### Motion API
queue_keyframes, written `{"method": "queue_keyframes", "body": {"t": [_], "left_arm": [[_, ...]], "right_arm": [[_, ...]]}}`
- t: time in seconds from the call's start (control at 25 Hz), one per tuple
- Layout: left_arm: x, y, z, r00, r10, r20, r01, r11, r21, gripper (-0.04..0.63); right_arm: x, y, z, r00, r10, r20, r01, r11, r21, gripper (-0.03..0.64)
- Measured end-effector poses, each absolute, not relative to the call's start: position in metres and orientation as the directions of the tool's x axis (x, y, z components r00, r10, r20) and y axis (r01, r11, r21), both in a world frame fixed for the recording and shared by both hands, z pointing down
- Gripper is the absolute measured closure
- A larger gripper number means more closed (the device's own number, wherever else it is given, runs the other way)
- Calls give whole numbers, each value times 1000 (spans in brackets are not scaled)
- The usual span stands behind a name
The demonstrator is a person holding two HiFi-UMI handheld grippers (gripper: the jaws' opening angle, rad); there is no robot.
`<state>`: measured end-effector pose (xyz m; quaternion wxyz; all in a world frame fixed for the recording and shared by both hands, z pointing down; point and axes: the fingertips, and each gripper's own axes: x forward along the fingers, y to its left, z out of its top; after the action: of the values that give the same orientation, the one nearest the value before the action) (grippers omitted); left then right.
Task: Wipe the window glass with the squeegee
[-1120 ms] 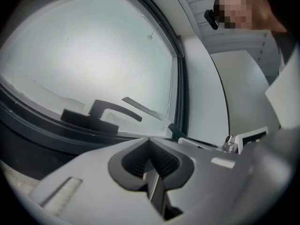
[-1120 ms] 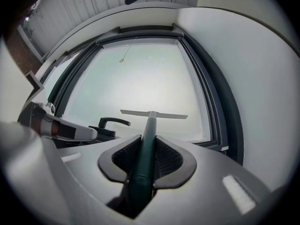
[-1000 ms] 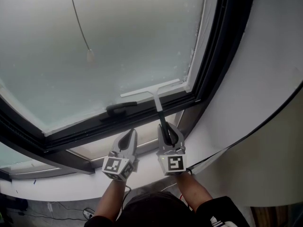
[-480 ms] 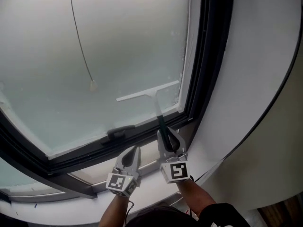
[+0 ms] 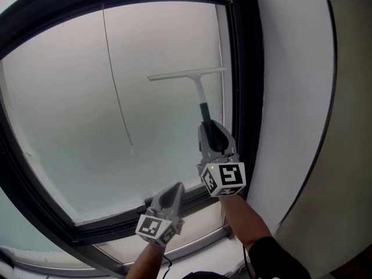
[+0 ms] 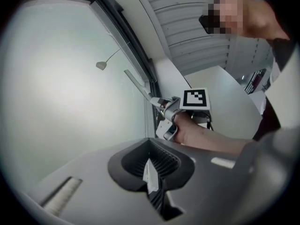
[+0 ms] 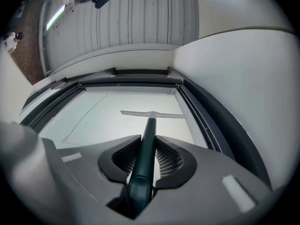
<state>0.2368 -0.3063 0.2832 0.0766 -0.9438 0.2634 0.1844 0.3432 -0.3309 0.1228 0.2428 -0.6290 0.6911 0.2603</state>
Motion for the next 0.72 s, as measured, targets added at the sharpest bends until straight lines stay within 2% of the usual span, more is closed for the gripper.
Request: {"method": "queue_keyframes", "body": {"t": [0.28, 0.72], "left_arm": [[246, -307, 274, 794, -466, -391, -535, -841, -85, 597], [263, -310, 279, 792, -483, -373, -551, -829, -96, 597]], "right_arm": [[358, -342, 65, -98, -702, -705, -995, 71, 68, 520], [358, -359, 84, -116, -722, -682, -993, 84, 79, 520]]}}
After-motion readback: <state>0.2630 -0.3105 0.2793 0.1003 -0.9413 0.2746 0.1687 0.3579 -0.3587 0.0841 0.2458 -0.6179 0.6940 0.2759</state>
